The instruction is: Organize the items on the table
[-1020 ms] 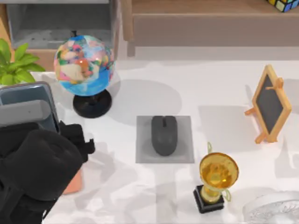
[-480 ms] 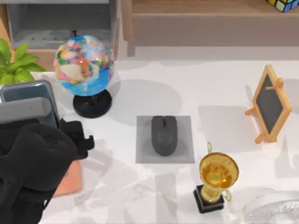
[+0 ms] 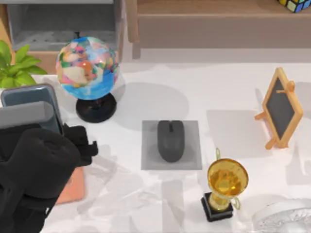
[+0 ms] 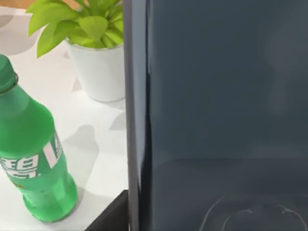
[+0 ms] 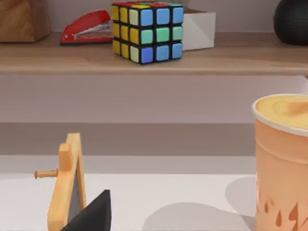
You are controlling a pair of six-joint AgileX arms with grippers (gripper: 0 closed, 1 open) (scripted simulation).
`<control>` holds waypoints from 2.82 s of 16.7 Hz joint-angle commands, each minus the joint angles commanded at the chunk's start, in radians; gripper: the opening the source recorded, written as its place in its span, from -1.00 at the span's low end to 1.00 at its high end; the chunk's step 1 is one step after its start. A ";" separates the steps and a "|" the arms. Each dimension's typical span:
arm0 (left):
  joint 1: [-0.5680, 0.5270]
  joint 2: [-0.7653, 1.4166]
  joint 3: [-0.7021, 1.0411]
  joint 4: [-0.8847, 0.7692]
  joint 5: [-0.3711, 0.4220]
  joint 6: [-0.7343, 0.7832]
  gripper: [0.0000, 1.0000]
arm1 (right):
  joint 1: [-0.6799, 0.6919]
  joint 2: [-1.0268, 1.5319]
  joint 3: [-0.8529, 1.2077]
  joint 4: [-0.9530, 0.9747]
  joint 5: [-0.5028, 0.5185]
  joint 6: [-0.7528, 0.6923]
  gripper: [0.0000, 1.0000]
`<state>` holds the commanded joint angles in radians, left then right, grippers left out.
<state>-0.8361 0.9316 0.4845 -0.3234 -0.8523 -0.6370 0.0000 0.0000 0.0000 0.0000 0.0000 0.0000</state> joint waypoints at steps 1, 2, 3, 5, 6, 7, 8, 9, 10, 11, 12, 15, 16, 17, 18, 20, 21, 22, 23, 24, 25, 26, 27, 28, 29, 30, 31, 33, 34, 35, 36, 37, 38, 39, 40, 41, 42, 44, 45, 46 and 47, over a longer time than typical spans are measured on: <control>0.000 0.000 0.000 0.000 0.000 0.000 0.36 | 0.000 0.000 0.000 0.000 0.000 0.000 1.00; 0.000 0.000 0.000 0.000 0.000 0.000 0.51 | 0.000 0.000 0.000 0.000 0.000 0.000 1.00; 0.000 0.000 0.000 0.000 0.000 0.000 0.66 | 0.000 0.000 0.000 0.000 0.000 0.000 1.00; 0.000 0.000 0.000 0.000 0.000 0.000 0.96 | 0.000 0.000 0.000 0.000 0.000 0.000 1.00; 0.000 0.000 0.000 0.000 0.000 0.000 1.00 | 0.000 0.000 0.000 0.000 0.000 0.000 1.00; 0.000 0.000 0.000 0.000 0.000 0.000 1.00 | 0.000 0.000 0.000 0.000 0.000 0.000 1.00; 0.000 0.000 0.000 0.000 0.000 0.000 1.00 | 0.000 0.000 0.000 0.000 0.000 0.000 1.00; 0.000 0.000 0.000 0.000 0.000 0.000 1.00 | 0.000 0.000 0.000 0.000 0.000 0.000 1.00; 0.000 0.000 0.000 0.000 0.000 0.000 1.00 | 0.000 0.000 0.000 0.000 0.000 0.000 1.00; 0.000 0.000 0.000 0.000 0.000 0.000 1.00 | 0.000 0.000 0.000 0.000 0.000 0.000 1.00; 0.000 0.000 0.000 0.000 0.000 0.000 1.00 | 0.000 0.000 0.000 0.000 0.000 0.000 1.00; -0.002 -0.001 0.000 -0.003 -0.001 -0.003 1.00 | 0.000 0.000 0.000 0.000 0.000 0.000 1.00; -0.009 -0.005 0.001 -0.014 -0.003 -0.016 1.00 | 0.000 0.000 0.000 0.000 0.000 0.000 1.00; -0.020 -0.012 0.002 -0.032 -0.008 -0.036 1.00 | 0.000 0.000 0.000 0.000 0.000 0.000 1.00; -0.036 -0.021 0.003 -0.056 -0.014 -0.061 1.00 | 0.000 0.000 0.000 0.000 0.000 0.000 1.00; -0.073 -0.040 0.004 -0.112 -0.035 -0.113 1.00 | 0.000 0.000 0.000 0.000 0.000 0.000 1.00; -0.093 -0.049 0.005 -0.142 -0.050 -0.136 1.00 | 0.000 0.000 0.000 0.000 0.000 0.000 1.00; -0.113 -0.056 0.004 -0.172 -0.066 -0.155 1.00 | 0.000 0.000 0.000 0.000 0.000 0.000 1.00; -0.130 -0.062 0.004 -0.196 -0.082 -0.171 1.00 | 0.000 0.000 0.000 0.000 0.000 0.000 1.00; -0.144 -0.068 0.003 -0.213 -0.094 -0.183 1.00 | 0.000 0.000 0.000 0.000 0.000 0.000 1.00; -0.152 -0.071 0.003 -0.221 -0.101 -0.188 1.00 | 0.000 0.000 0.000 0.000 0.000 0.000 1.00; -0.152 -0.071 0.003 -0.222 -0.101 -0.188 1.00 | 0.000 0.000 0.000 0.000 0.000 0.000 1.00; -0.152 -0.071 0.003 -0.222 -0.101 -0.188 1.00 | 0.000 0.000 0.000 0.000 0.000 0.000 1.00; -0.147 -0.066 0.004 -0.219 -0.099 -0.187 1.00 | 0.000 0.000 0.000 0.000 0.000 0.000 1.00; -0.147 -0.067 0.004 -0.218 -0.098 -0.186 1.00 | 0.000 0.000 0.000 0.000 0.000 0.000 1.00; -0.140 -0.078 0.003 -0.213 -0.088 -0.176 1.00 | 0.000 0.000 0.000 0.000 0.000 0.000 1.00; -0.127 -0.098 0.002 -0.203 -0.070 -0.157 1.00 | 0.000 0.000 0.000 0.000 0.000 0.000 1.00; -0.072 -0.166 -0.008 -0.174 -0.016 -0.094 1.00 | 0.000 0.000 0.000 0.000 0.000 0.000 1.00; -0.034 -0.213 -0.017 -0.154 0.022 -0.051 1.00 | 0.000 0.000 0.000 0.000 0.000 0.000 1.00; 0.010 -0.264 -0.030 -0.131 0.067 -0.002 1.00 | 0.000 0.000 0.000 0.000 0.000 0.000 1.00; 0.056 -0.317 -0.046 -0.106 0.116 0.049 1.00 | 0.000 0.000 0.000 0.000 0.000 0.000 1.00; 0.105 -0.372 -0.063 -0.078 0.169 0.103 1.00 | 0.000 0.000 0.000 0.000 0.000 0.000 1.00; 0.156 -0.427 -0.082 -0.048 0.224 0.157 1.00 | 0.000 0.000 0.000 0.000 0.000 0.000 1.00; 0.209 -0.482 -0.104 -0.019 0.280 0.211 1.00 | 0.000 0.000 0.000 0.000 0.000 0.000 1.00; 0.265 -0.538 -0.128 0.011 0.335 0.264 1.00 | 0.000 0.000 0.000 0.000 0.000 0.000 1.00; 0.322 -0.596 -0.156 0.040 0.390 0.316 1.00 | 0.000 0.000 0.000 0.000 0.000 0.000 1.00; 0.380 -0.655 -0.186 0.071 0.446 0.365 1.00 | 0.000 0.000 0.000 0.000 0.000 0.000 1.00; 0.499 -0.766 -0.256 0.137 0.561 0.452 1.00 | 0.000 0.000 0.000 0.000 0.000 0.000 1.00; 0.558 -0.814 -0.294 0.171 0.617 0.491 1.00 | 0.000 0.000 0.000 0.000 0.000 0.000 1.00; 0.615 -0.854 -0.331 0.203 0.670 0.525 1.00 | 0.000 0.000 0.000 0.000 0.000 0.000 1.00; 0.670 -0.883 -0.368 0.233 0.718 0.556 1.00 | 0.000 0.000 0.000 0.000 0.000 0.000 1.00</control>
<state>-0.1656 0.0484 0.1170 -0.0906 -0.1341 -0.0809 0.0000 0.0000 0.0000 0.0000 0.0000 0.0000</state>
